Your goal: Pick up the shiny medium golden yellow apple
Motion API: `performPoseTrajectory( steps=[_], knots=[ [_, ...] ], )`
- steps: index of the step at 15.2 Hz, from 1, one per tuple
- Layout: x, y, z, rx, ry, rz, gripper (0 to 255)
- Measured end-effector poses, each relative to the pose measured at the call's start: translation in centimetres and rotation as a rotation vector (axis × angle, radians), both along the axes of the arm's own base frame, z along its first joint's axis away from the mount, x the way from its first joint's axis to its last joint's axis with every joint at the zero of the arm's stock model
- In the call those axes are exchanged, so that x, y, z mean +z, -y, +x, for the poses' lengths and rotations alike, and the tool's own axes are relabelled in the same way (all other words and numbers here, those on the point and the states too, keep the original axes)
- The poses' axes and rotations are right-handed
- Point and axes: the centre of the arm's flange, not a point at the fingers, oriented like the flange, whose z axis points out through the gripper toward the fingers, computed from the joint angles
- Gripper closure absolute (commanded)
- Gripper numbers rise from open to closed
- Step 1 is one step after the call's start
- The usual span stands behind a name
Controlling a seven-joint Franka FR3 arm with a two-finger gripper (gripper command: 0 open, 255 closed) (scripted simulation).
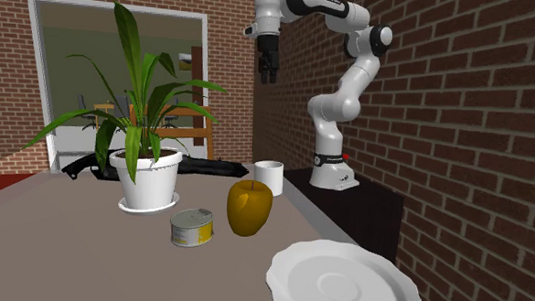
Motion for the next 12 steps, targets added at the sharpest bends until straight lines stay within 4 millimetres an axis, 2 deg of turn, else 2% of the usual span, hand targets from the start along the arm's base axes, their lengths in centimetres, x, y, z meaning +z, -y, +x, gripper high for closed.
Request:
performPoseTrajectory(
  steps=[1,3,9,12],
  knots=[
    [0.0,0.0,0.0,0.0,0.0,0.0,0],
    [-0.8,-1.2,0.7,0.012,0.007,-0.005,0],
    [-4.2,-6.7,4.2,0.065,0.041,-0.029,0],
    [-5.6,-10.1,5.3,0.093,0.062,-0.042,0]
  ],
)
